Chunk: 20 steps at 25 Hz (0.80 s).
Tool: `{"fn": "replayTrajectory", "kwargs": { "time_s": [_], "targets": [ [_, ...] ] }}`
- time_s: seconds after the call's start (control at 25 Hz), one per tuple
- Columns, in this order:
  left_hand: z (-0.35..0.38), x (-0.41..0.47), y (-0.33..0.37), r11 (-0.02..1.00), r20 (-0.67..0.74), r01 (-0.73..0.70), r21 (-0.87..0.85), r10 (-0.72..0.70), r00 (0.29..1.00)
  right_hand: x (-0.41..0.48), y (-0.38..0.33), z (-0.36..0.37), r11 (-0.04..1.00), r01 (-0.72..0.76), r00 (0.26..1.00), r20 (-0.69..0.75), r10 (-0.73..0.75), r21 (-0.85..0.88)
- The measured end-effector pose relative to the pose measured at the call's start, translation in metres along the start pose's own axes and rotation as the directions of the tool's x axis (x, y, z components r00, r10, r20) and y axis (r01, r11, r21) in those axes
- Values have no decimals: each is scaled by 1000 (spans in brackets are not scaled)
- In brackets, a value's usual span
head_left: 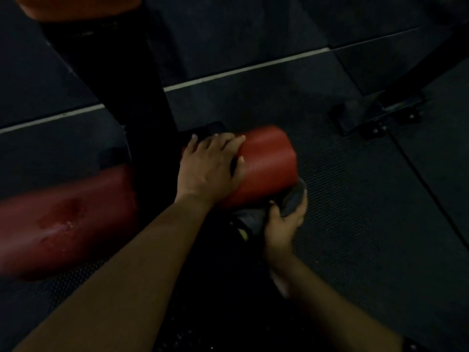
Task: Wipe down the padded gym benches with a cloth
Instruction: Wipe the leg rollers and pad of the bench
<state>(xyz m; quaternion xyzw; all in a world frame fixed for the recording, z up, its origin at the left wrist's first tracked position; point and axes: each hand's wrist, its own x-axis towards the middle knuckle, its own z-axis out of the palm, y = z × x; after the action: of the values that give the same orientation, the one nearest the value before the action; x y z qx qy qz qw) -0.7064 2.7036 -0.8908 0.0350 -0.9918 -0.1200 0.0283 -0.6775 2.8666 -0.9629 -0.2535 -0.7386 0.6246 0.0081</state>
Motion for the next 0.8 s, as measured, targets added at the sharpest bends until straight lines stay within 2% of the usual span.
{"fn": "replayTrajectory", "kwargs": {
  "time_s": [0.04,0.08,0.16,0.2,0.28,0.32,0.4,0.52,0.56,0.6,0.64,0.72,0.8],
  "targets": [
    [-3,2,-2,1000,39,-16,-23,17,999,-12,-10,11,998,-70,997,-45,69,-7],
    [-6,4,-4,999,67,-34,-41,37,997,-26,-13,21,997,-72,995,-73,70,-19],
    [-9,7,-13,995,120,-57,-85,67,991,-63,-9,32,994,87,994,-57,-91,-67],
    [-9,7,-19,993,136,-67,-100,81,987,-83,-4,34,982,170,985,5,-171,-87],
    [-9,6,-24,989,143,-110,-97,123,982,-119,8,35,964,242,937,283,-204,-107],
    [-10,6,-24,987,152,-129,-94,142,978,-135,14,32,947,295,871,443,-211,-129],
    [-9,7,-26,983,209,-125,-134,151,966,-137,20,13,841,509,723,622,-302,-183],
    [-14,4,-37,971,268,-194,-140,225,937,-87,1,-14,566,777,610,552,-569,-275],
    [-17,-3,-46,964,262,-252,-88,267,927,-71,-10,-17,372,868,496,540,-680,-329],
    [-20,-13,-56,951,232,-307,-22,304,924,-57,-16,-21,125,918,334,565,-754,-376],
    [-24,-26,-66,945,182,-324,49,311,933,-46,-21,-20,-88,917,198,634,-748,-390],
    [-33,-57,-85,958,30,-245,146,244,969,-36,-32,-10,-295,900,39,733,-680,-321],
    [-44,-94,-102,993,-211,-23,114,47,976,-33,-41,-2,-510,849,-203,806,-555,-137]
  ]
}}
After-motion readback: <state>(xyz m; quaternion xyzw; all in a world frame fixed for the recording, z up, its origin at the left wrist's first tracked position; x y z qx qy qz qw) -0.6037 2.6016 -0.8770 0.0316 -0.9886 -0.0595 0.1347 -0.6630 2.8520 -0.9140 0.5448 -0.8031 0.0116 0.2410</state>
